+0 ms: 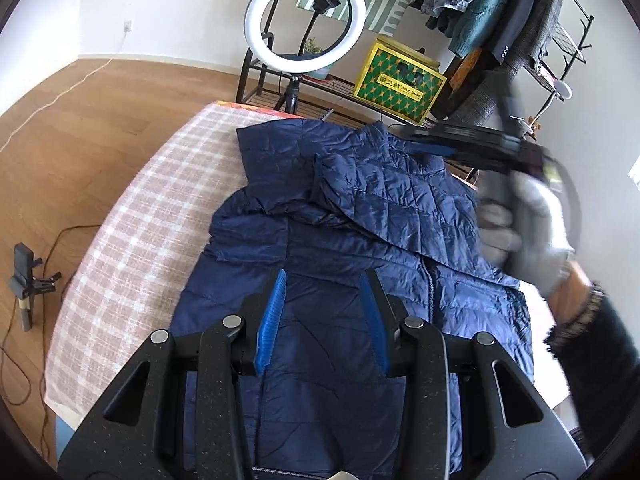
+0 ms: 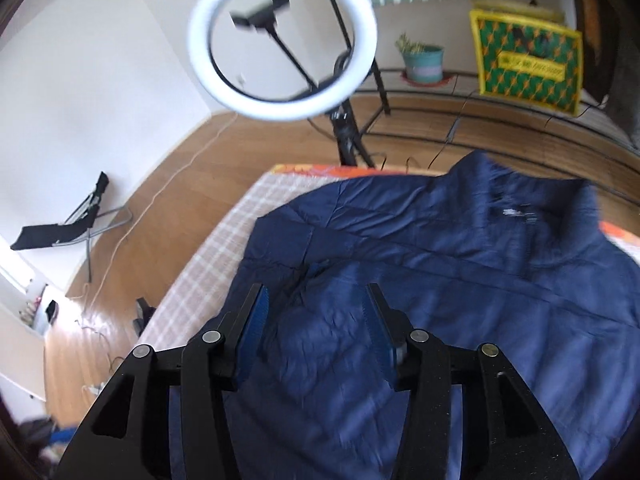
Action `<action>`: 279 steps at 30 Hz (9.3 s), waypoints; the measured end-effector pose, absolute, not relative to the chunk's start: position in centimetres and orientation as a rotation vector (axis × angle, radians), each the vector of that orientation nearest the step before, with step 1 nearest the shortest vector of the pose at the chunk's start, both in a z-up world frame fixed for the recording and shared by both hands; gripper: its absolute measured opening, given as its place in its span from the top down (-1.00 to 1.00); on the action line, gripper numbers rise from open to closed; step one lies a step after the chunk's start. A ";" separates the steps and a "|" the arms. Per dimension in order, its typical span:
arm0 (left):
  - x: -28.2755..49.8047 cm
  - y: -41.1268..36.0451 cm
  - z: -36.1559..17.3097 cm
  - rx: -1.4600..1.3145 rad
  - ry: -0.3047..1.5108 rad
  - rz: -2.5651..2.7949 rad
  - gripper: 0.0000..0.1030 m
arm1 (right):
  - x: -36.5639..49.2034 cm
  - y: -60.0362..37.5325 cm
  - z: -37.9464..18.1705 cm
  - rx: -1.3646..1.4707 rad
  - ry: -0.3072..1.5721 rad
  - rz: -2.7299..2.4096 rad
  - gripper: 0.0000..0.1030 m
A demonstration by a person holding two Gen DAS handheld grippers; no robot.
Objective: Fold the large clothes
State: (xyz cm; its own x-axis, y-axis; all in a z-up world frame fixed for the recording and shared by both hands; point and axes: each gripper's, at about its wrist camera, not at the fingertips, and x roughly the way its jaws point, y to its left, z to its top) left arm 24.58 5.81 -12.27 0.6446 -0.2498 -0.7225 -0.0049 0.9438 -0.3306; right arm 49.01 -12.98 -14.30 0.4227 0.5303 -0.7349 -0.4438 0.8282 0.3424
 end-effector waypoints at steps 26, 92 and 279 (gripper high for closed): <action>17.0 15.7 -20.1 -0.360 1.015 -0.026 -0.12 | 15.0 -42.0 -10.3 0.226 0.901 0.222 0.00; 11.7 12.6 -19.0 -0.680 1.035 -0.440 0.87 | 8.9 -38.7 -19.3 0.498 1.051 0.639 0.90; 53.3 0.1 -24.7 -0.051 0.901 -0.329 0.01 | 68.9 -13.2 -16.6 -0.049 0.857 0.584 0.81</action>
